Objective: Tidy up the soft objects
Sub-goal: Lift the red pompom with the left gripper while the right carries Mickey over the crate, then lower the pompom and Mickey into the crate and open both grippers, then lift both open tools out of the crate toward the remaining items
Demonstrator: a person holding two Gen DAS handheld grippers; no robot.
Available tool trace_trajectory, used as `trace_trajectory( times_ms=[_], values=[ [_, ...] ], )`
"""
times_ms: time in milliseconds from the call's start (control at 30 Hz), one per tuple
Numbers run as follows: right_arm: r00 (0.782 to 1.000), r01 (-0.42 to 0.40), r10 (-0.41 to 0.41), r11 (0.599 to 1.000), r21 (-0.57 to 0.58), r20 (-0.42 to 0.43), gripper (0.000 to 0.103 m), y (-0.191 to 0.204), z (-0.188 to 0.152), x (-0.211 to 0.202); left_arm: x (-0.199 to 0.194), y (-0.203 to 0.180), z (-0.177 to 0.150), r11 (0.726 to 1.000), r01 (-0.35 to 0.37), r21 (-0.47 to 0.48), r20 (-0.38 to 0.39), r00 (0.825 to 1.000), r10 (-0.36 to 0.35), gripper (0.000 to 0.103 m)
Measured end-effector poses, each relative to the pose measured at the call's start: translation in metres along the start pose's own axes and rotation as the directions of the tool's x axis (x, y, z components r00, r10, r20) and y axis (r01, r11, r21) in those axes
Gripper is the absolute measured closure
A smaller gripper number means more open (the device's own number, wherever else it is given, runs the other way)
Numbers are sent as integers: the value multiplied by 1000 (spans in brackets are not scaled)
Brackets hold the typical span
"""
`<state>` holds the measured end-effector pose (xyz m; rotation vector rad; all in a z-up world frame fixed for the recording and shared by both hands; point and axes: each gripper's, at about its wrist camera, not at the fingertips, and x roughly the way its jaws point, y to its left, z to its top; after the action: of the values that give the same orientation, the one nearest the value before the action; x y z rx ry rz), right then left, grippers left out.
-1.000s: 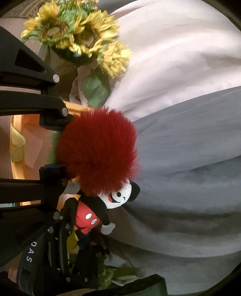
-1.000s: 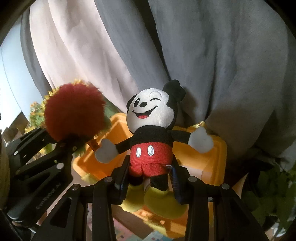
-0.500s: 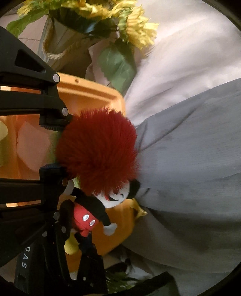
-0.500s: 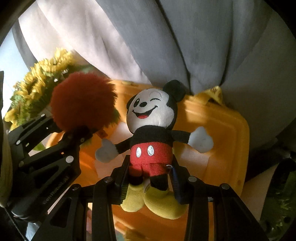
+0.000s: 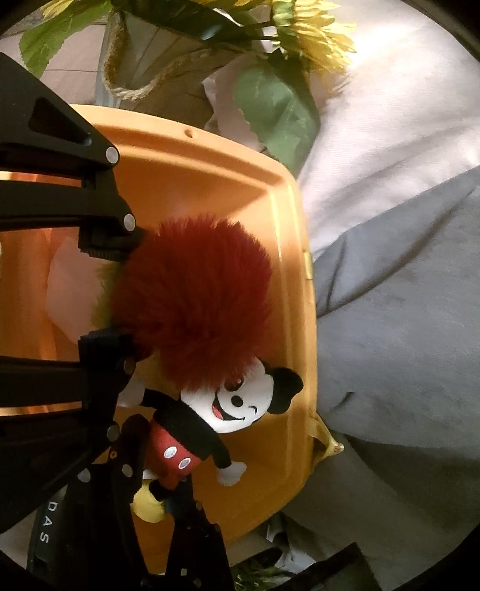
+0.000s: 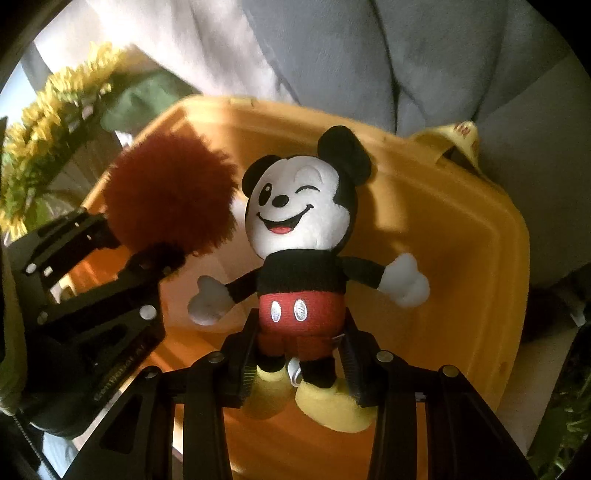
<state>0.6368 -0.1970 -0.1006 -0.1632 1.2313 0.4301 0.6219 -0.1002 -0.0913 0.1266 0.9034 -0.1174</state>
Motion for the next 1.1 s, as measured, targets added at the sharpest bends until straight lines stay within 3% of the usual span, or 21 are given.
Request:
trace_trajectory(
  times_ms=[200,367,567,933,1100],
  values=[
    [1000,13,-13,1000,-8,-9,60,1,7,7,4,-5,-3,1000,-8,10,-10,1000,8,67],
    [999,49,-48,999,-19,7,46,5,9,2,2,-5,-5,1000,-18,9,-2,1000,18,61],
    [998,53,-53,999,-7,25,46,4,7,-7,-16,-5,-2,999,-49,17,42,998,49,49],
    [982,99,-106,994,54,156,46,-1,-18,-60,-72,8,-4,999,-47,-16,166,985,49,44],
    [960,100,-126,988,115,252,46,5,-32,-90,-104,10,-10,998,-51,-25,212,976,55,43]
  ],
)
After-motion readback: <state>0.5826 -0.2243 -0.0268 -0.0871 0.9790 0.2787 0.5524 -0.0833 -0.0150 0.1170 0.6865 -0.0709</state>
